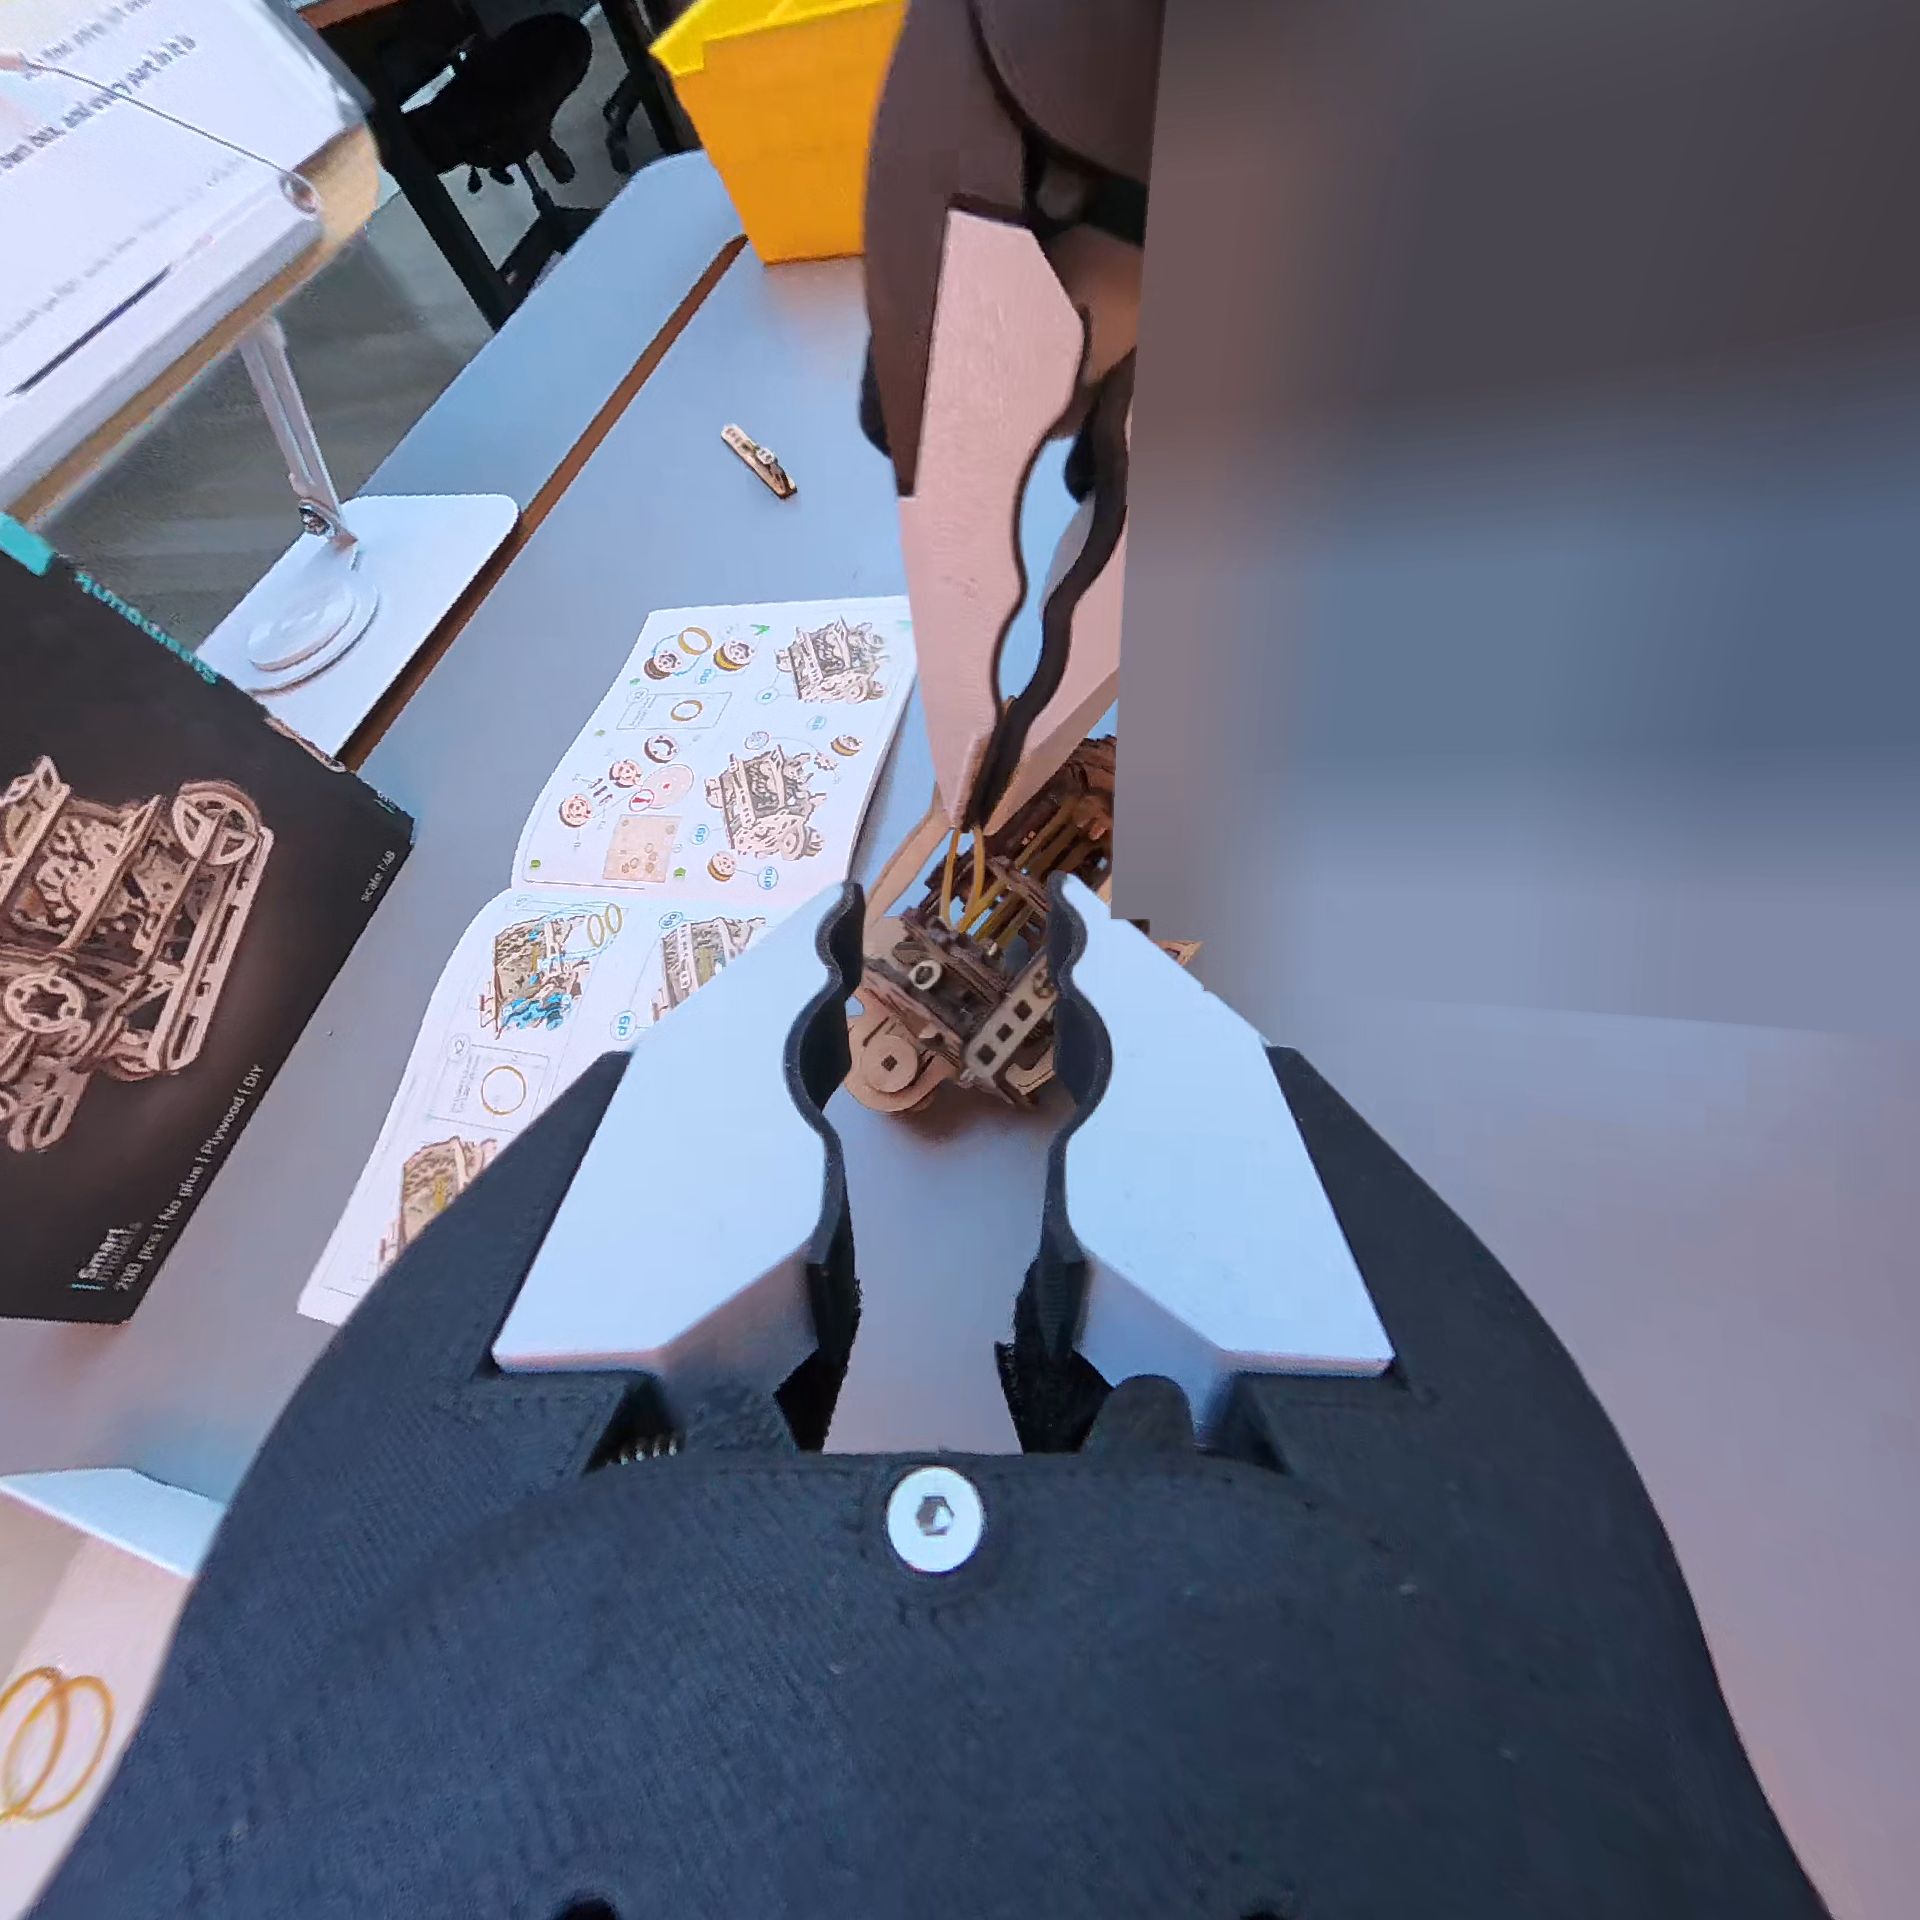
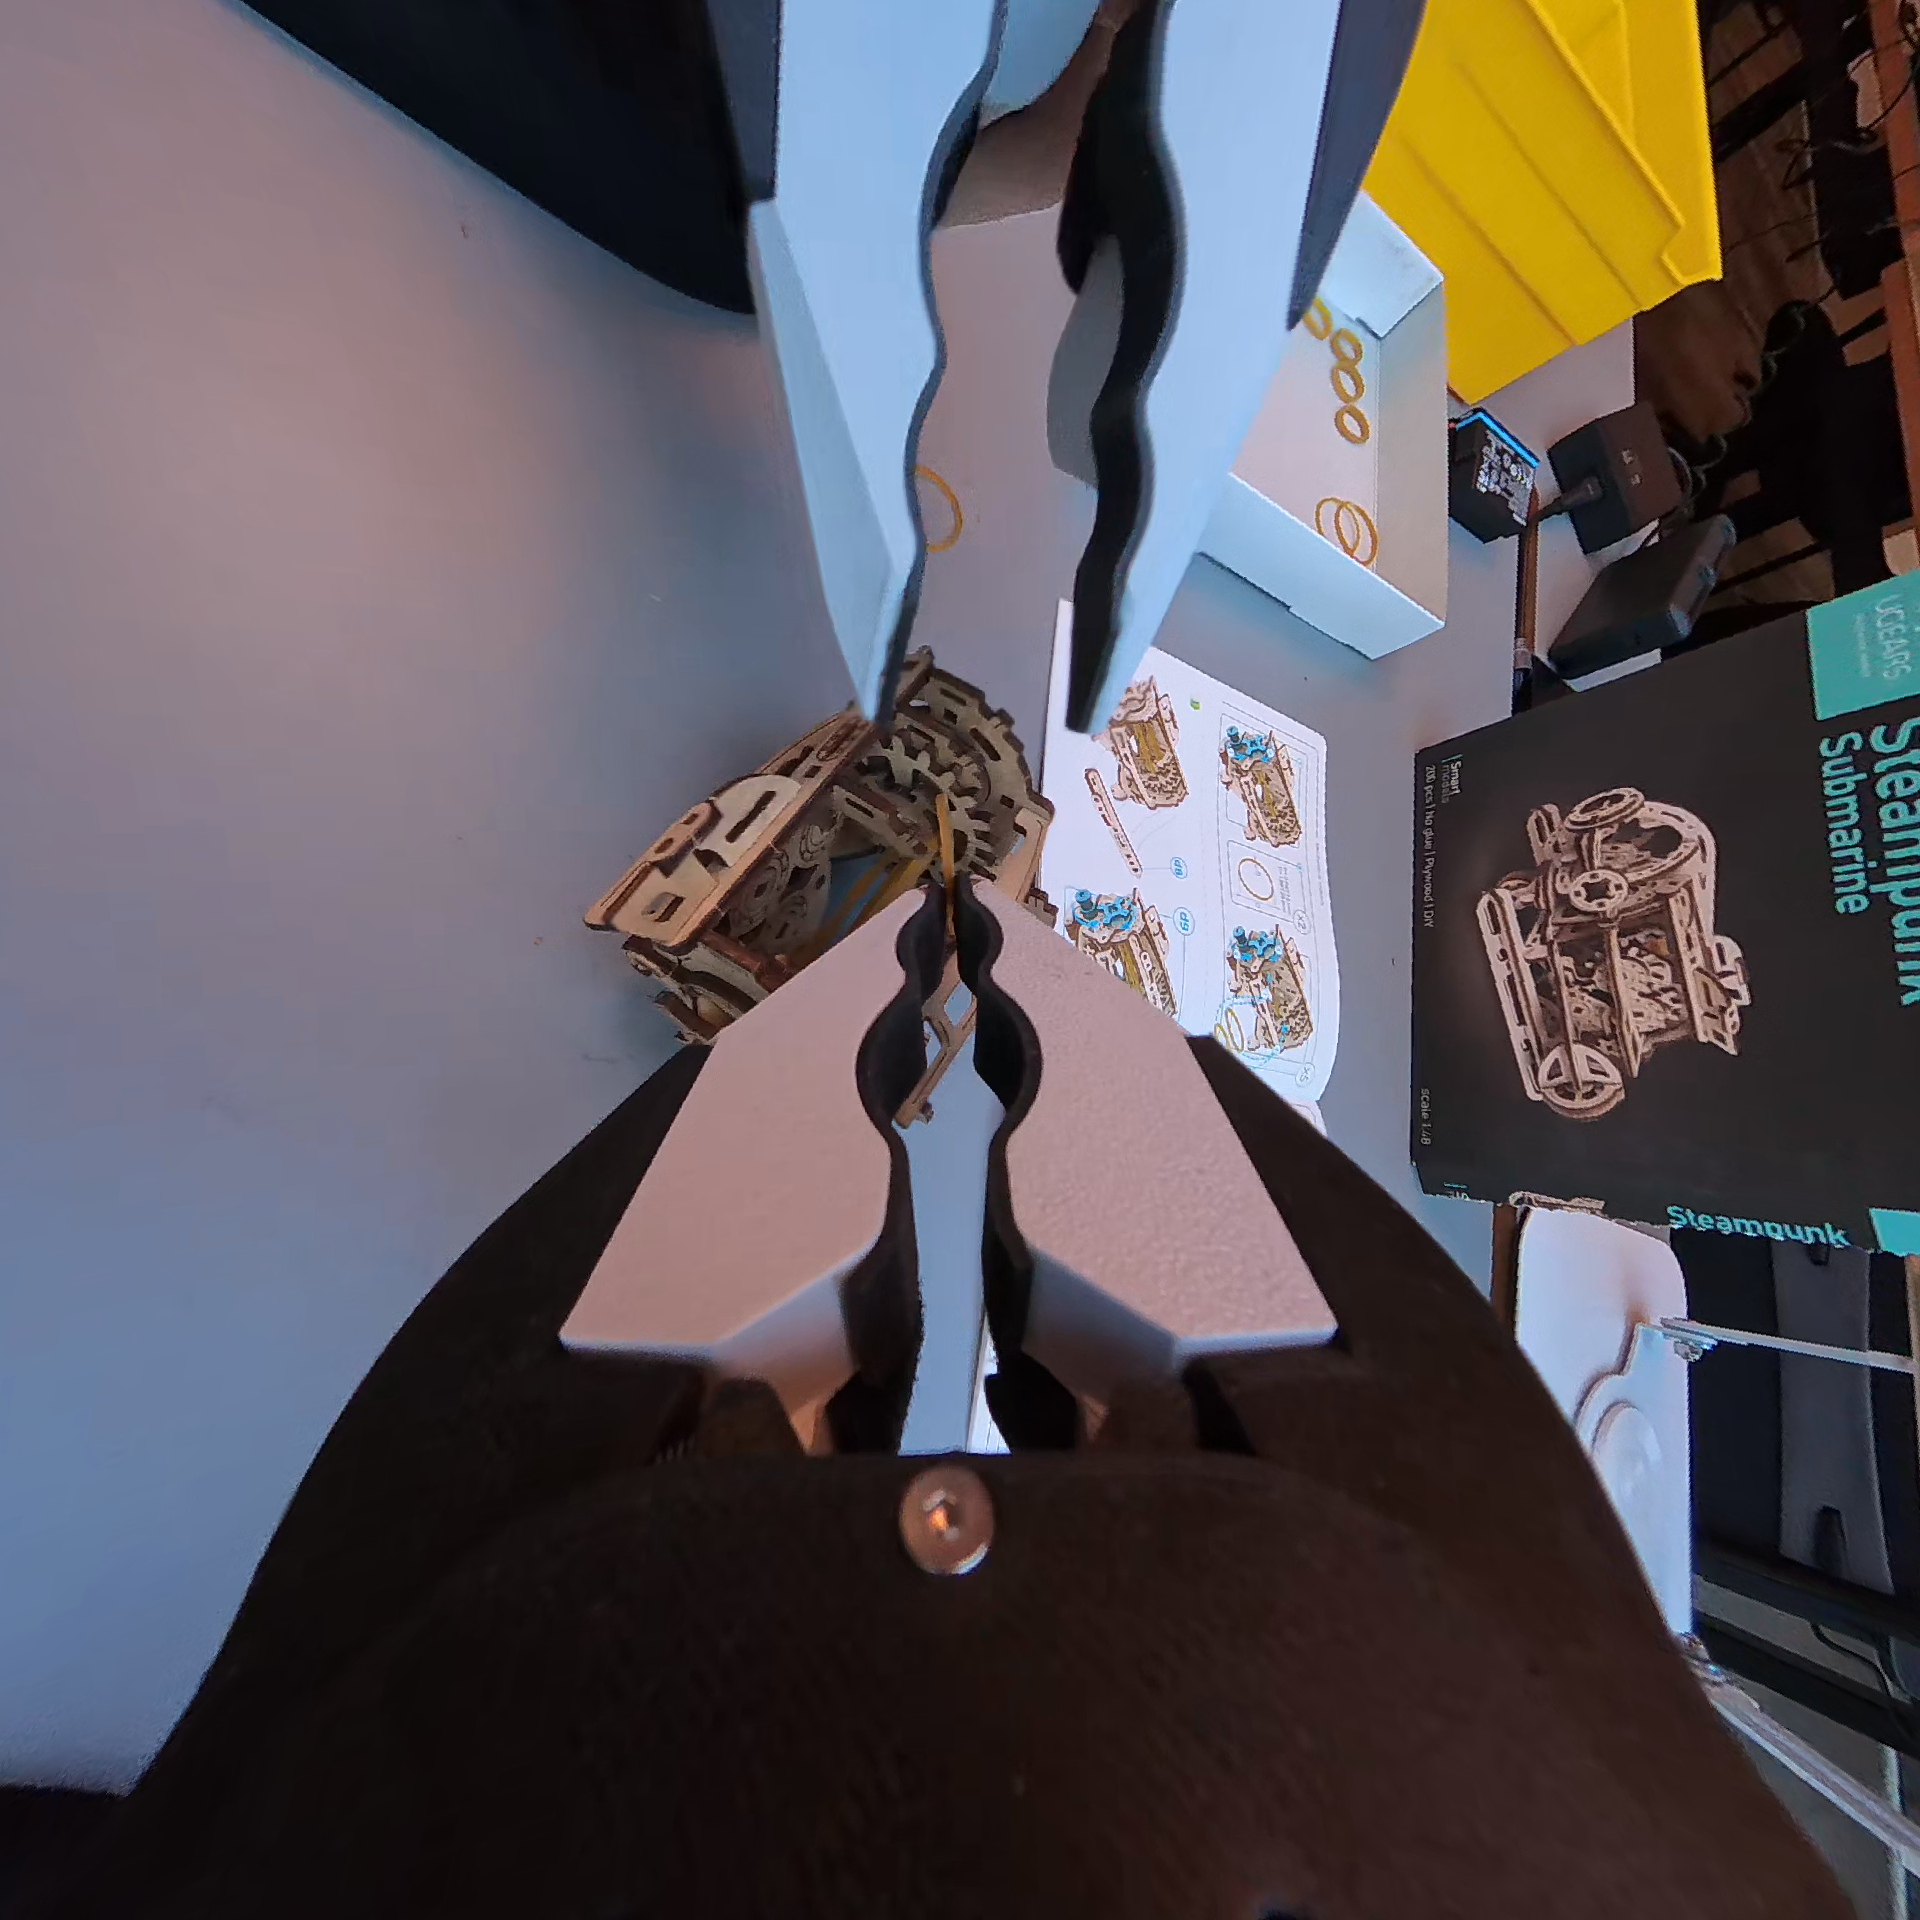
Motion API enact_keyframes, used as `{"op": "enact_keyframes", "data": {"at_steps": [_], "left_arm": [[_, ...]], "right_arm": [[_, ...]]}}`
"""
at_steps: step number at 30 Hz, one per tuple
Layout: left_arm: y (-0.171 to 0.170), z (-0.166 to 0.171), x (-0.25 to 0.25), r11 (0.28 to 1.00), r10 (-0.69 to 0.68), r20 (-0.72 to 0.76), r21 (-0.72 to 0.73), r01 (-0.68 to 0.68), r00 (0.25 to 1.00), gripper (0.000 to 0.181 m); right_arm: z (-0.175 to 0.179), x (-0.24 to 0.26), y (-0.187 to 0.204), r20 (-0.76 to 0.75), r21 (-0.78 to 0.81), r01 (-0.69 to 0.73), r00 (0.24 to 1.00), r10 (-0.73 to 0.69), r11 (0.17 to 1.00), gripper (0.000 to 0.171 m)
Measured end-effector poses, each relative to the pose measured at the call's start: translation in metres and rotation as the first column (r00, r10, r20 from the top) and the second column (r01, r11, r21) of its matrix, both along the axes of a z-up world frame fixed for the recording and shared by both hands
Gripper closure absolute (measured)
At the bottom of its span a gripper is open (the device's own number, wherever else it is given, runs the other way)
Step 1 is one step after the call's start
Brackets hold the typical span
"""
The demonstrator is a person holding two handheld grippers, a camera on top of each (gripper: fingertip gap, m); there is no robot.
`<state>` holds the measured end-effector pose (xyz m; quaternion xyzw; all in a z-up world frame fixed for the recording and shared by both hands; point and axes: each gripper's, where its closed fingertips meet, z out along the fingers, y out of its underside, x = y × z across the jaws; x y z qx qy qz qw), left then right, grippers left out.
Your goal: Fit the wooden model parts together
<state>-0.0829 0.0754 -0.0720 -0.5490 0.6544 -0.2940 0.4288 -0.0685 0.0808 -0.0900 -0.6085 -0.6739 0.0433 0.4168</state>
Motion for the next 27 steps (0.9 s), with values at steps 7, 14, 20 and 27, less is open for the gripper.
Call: {"op": "enact_keyframes", "data": {"at_steps": [7, 14, 20, 27], "left_arm": [[0.008, 0.005, -0.01, 0.981, 0.018, 0.038, -0.193, -0.01, 0.999, 0.148], [0.012, -0.007, -0.011, 0.952, 0.03, 0.017, -0.305, -0.023, 0.999, 0.15], [0.012, -0.01, -0.012, 0.932, 0.033, 0.017, -0.361, -0.025, 0.999, 0.152], [0.025, -0.008, -0.006, 0.87, 0.112, -0.002, -0.482, -0.099, 0.994, 0.147]], "right_arm": [[-0.003, -0.001, 0.001, 0.036, 0.05, -0.024, 0.999, 0.023, 0.998, 0.171], [0.002, -0.002, 0.005, 0.011, 0.055, -0.004, 1.0, 0.003, 0.998, 0.171], [-0.002, -0.004, 0.0, 0.047, 0.071, -0.05, 0.998, 0.047, 0.996, 0.171], [-0.003, -0.006, -0.003, 0.101, 0.075, -0.105, 0.99, 0.098, 0.992, 0.171]]}}
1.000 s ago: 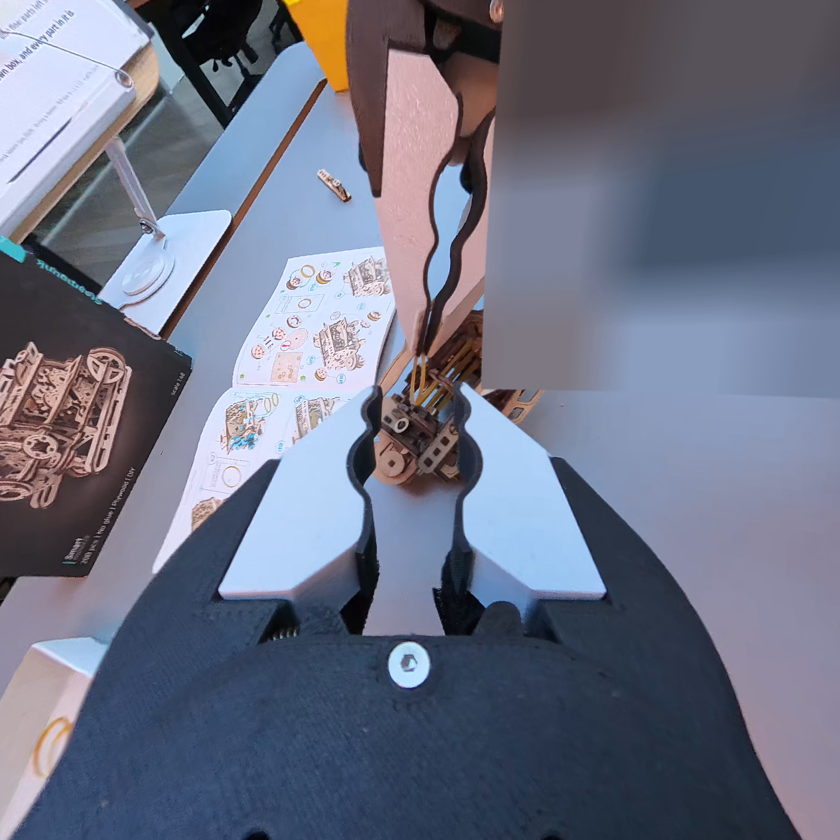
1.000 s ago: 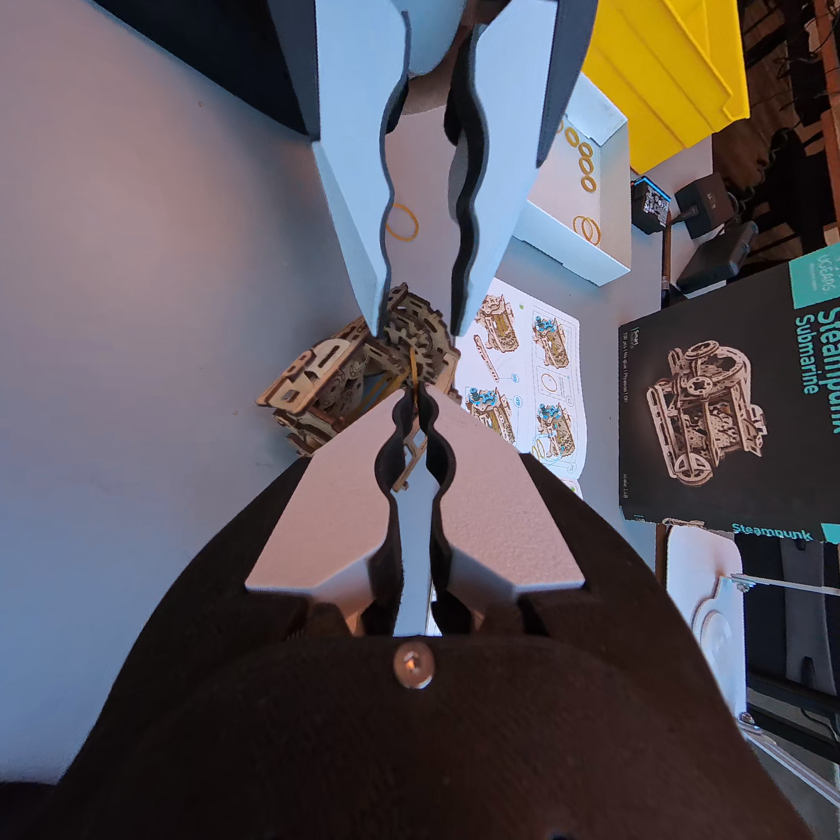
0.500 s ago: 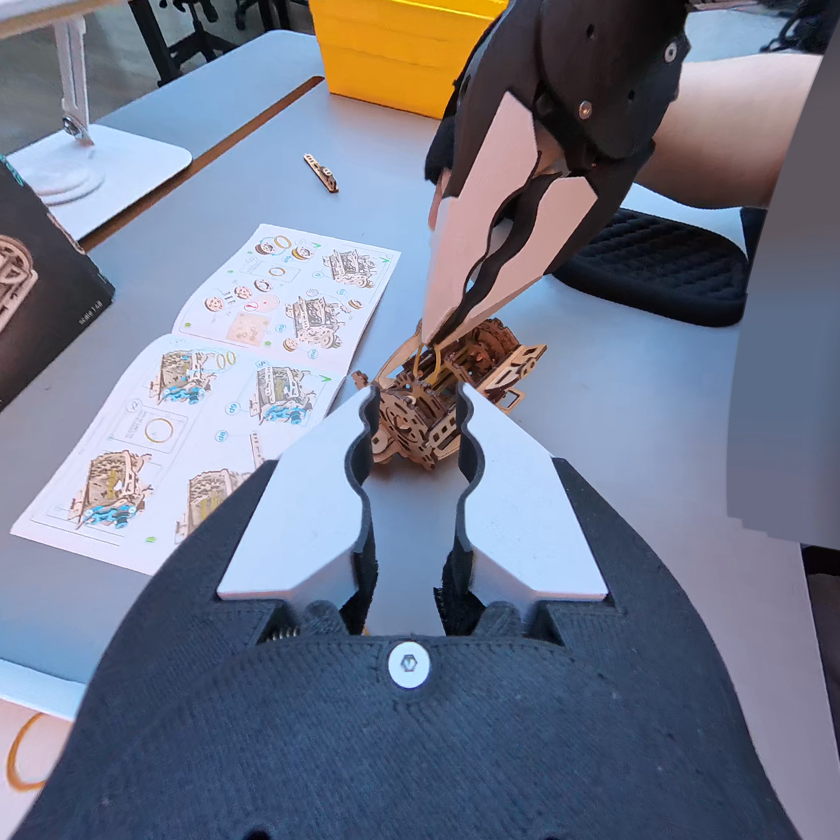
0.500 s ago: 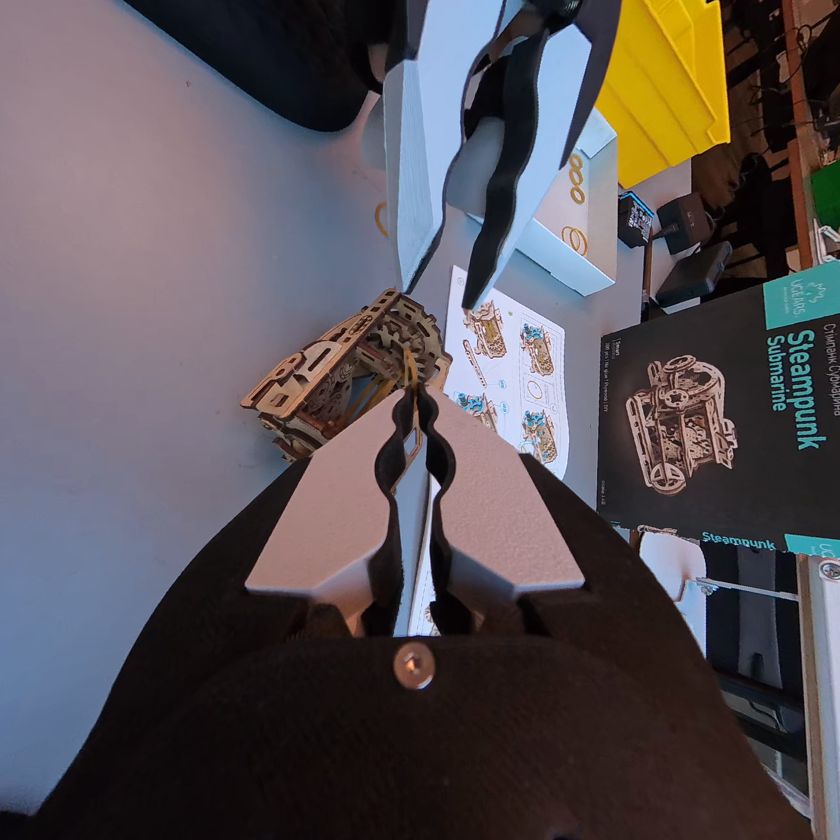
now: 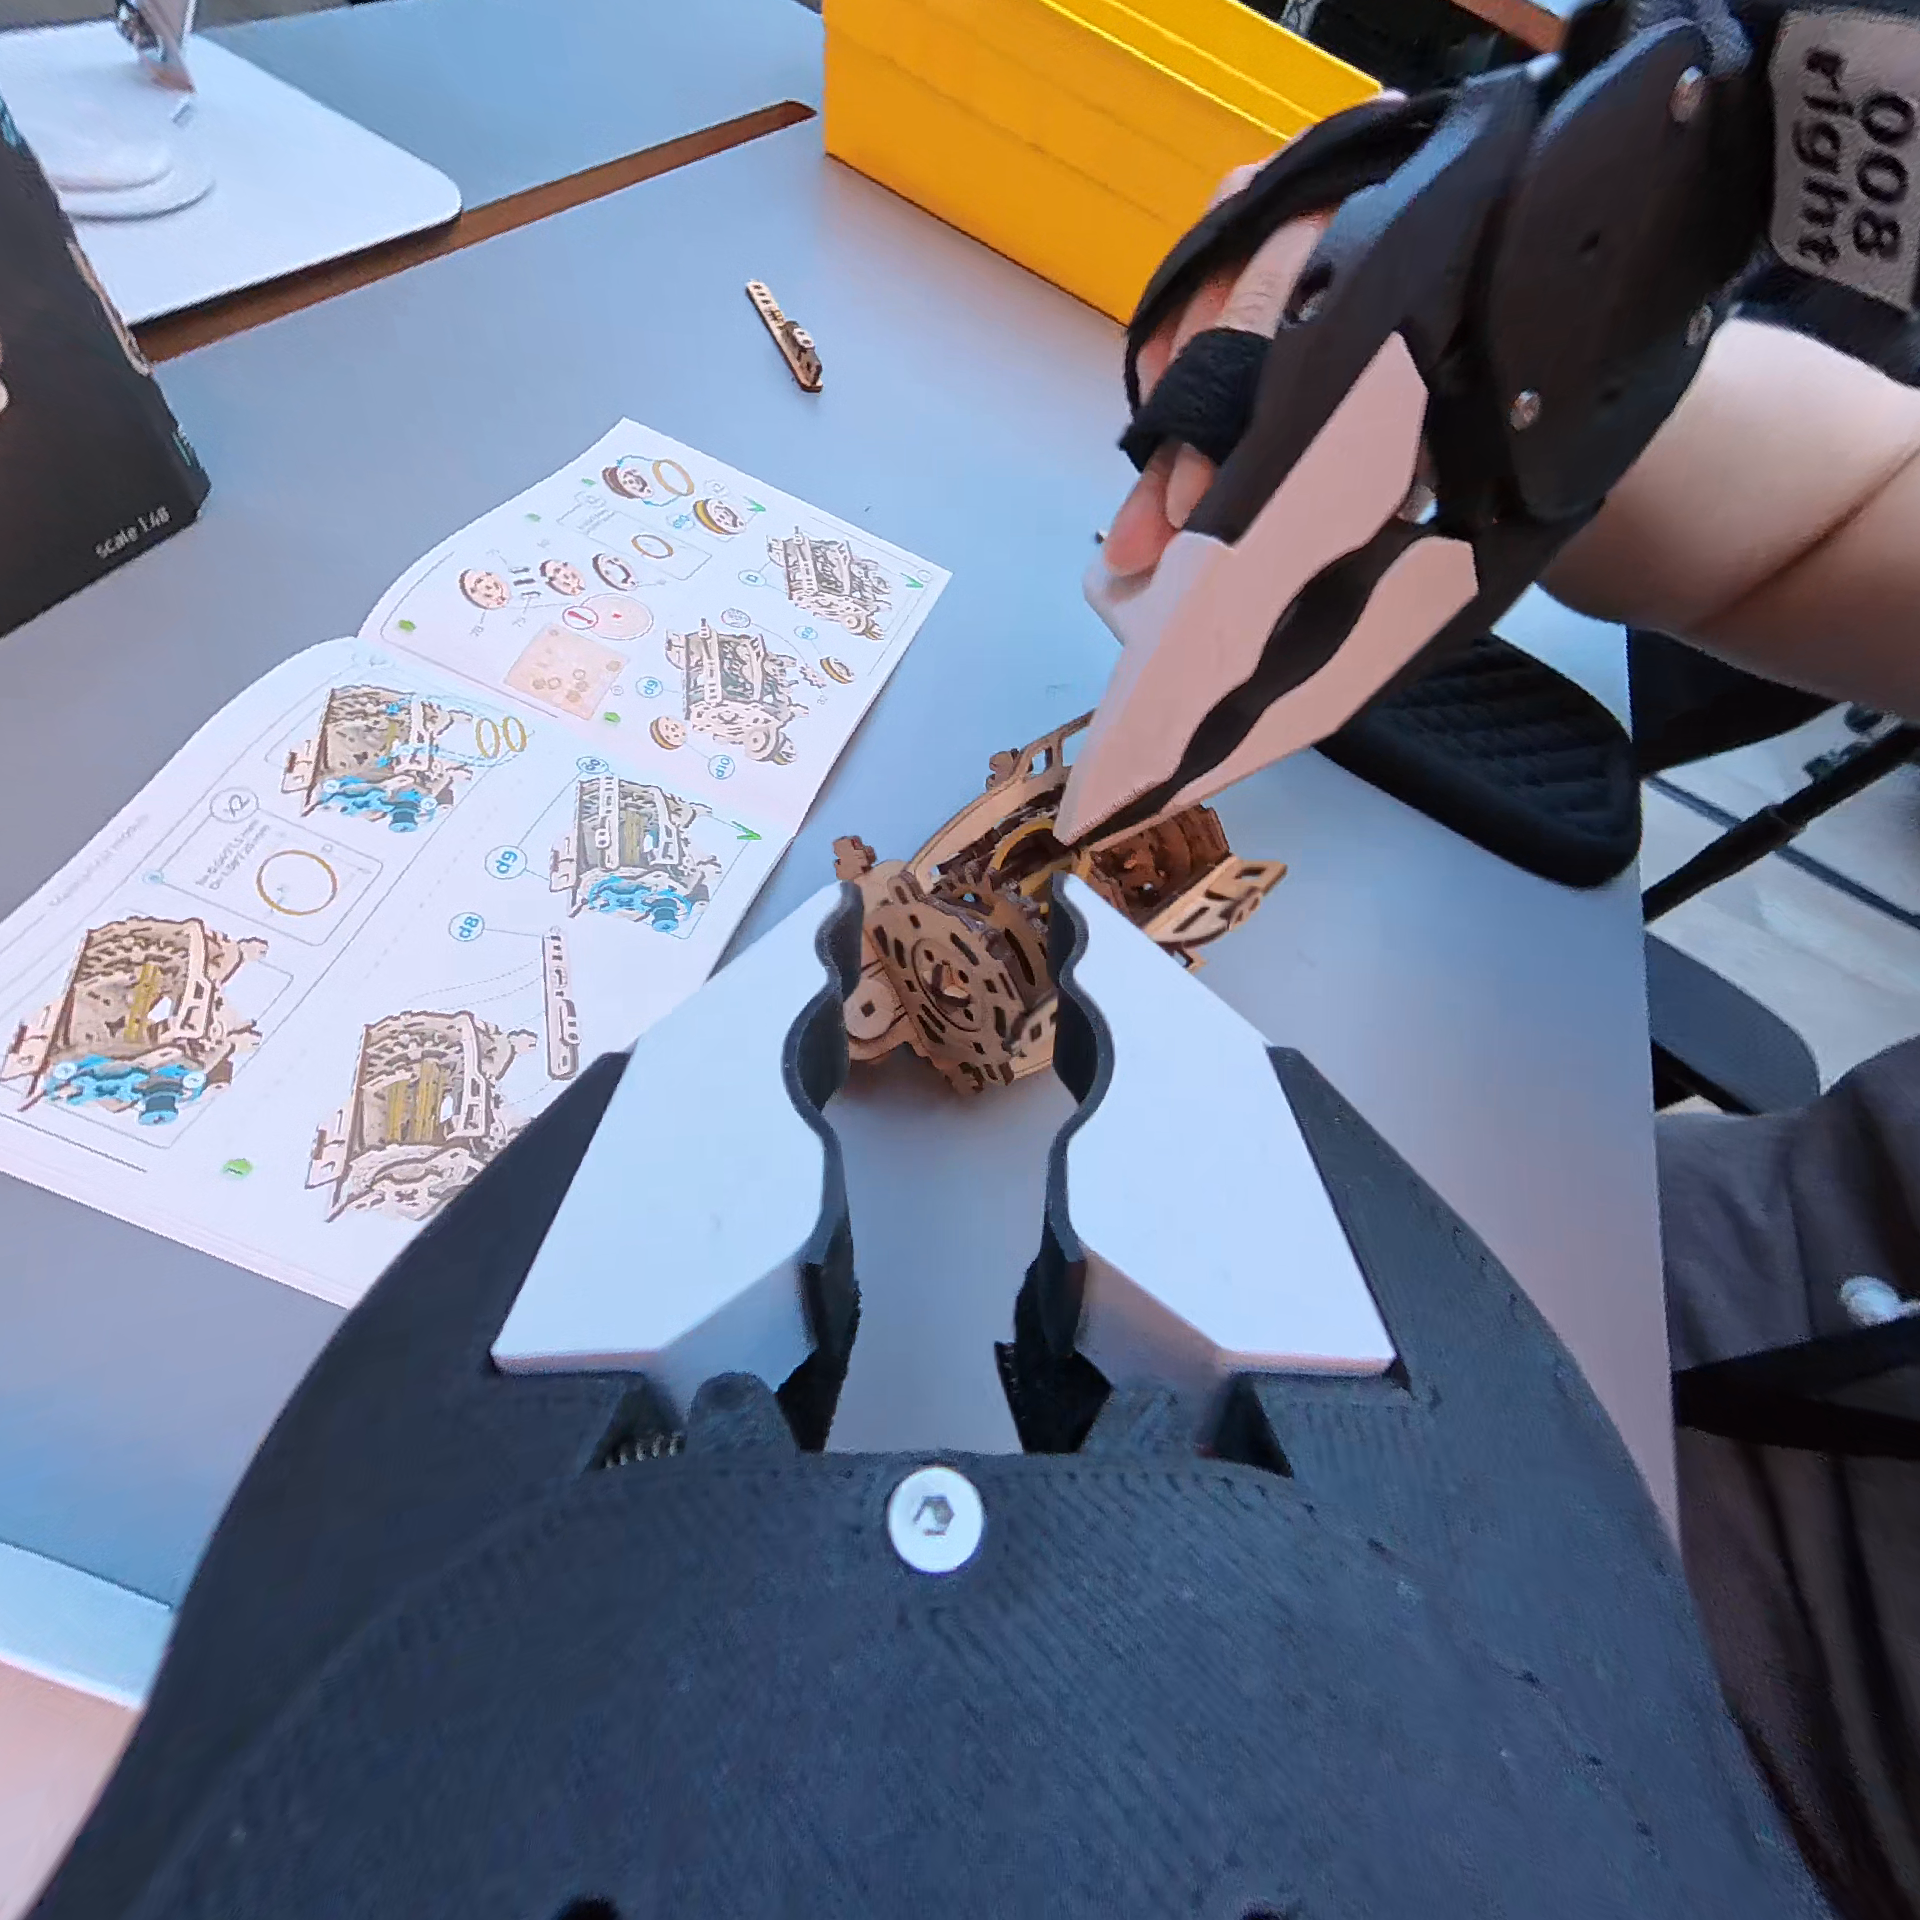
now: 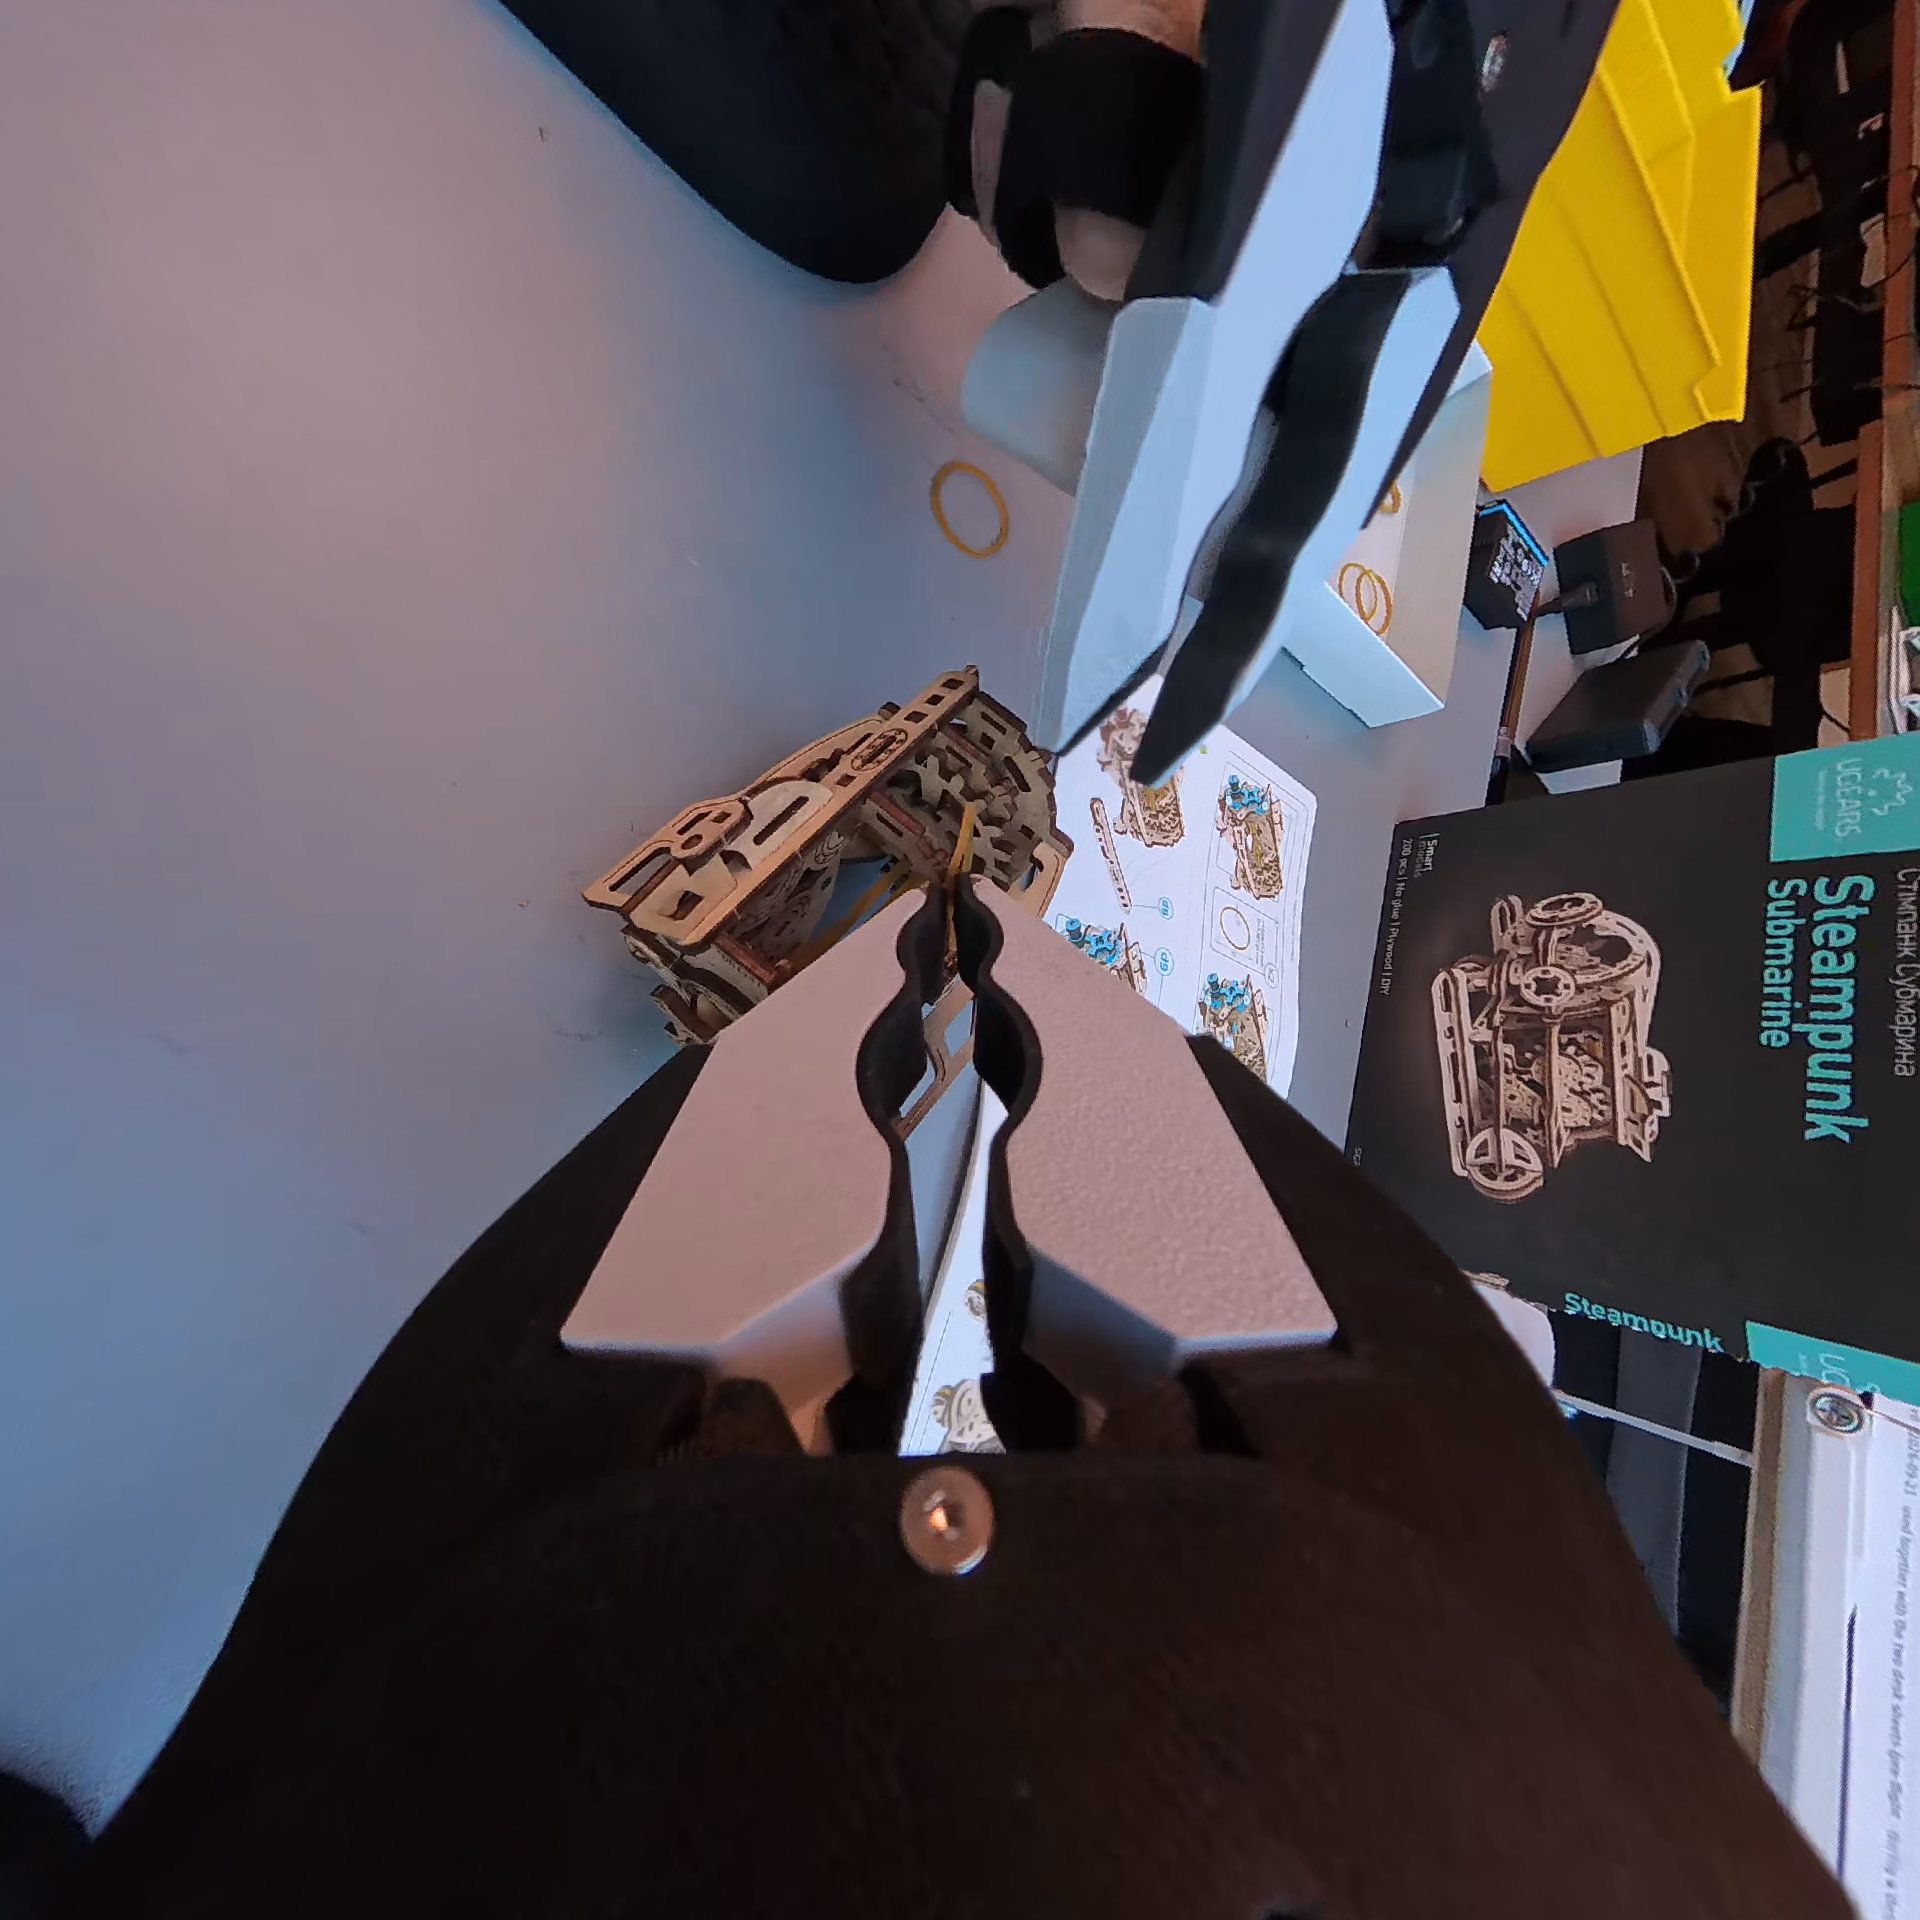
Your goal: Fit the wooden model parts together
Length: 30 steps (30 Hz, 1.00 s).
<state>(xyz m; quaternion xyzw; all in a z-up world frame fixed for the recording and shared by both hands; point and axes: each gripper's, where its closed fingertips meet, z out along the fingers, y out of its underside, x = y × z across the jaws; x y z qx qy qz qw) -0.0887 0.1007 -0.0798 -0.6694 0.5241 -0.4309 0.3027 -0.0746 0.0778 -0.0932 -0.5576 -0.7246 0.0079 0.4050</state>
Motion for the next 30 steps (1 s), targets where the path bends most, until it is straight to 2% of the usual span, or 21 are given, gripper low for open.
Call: {"op": "enact_keyframes", "data": {"at_steps": [5, 10, 15, 19, 25, 30], "left_arm": [[0.005, 0.002, 0.007, 0.995, 0.033, -0.062, -0.094, -0.038, 0.998, 0.132], [0.006, 0.0, 0.007, 0.998, -0.013, -0.18, -0.059, 0.002, 0.984, 0.131], [0.003, -0.015, 0.007, 0.995, -0.009, -0.281, -0.097, -0.019, 0.96, 0.127], [0.0, -0.018, 0.01, 0.995, -0.017, -0.299, -0.101, -0.014, 0.954, 0.128], [-0.001, -0.027, 0.009, 1.0, -0.019, -0.357, -0.016, 0.015, 0.934, 0.135], [-0.001, -0.026, 0.011, 1.0, -0.022, -0.356, -0.001, 0.023, 0.934, 0.139]], "right_arm": [[0.0, -0.001, 0.0, 0.038, 0.006, -0.019, 0.999, 0.018, 1.0, 0.171], [0.0, -0.001, 0.001, 0.052, 0.013, -0.025, 0.998, 0.024, 1.0, 0.171], [-0.001, -0.001, 0.001, 0.062, 0.023, -0.031, 0.998, 0.029, 0.999, 0.171], [-0.001, -0.001, 0.001, 0.063, 0.027, -0.032, 0.998, 0.03, 0.999, 0.171], [-0.001, 0.0, 0.002, 0.063, 0.041, -0.026, 0.998, 0.023, 0.999, 0.17], [0.002, 0.001, 0.003, 0.044, 0.05, -0.012, 0.999, 0.01, 0.999, 0.159]]}}
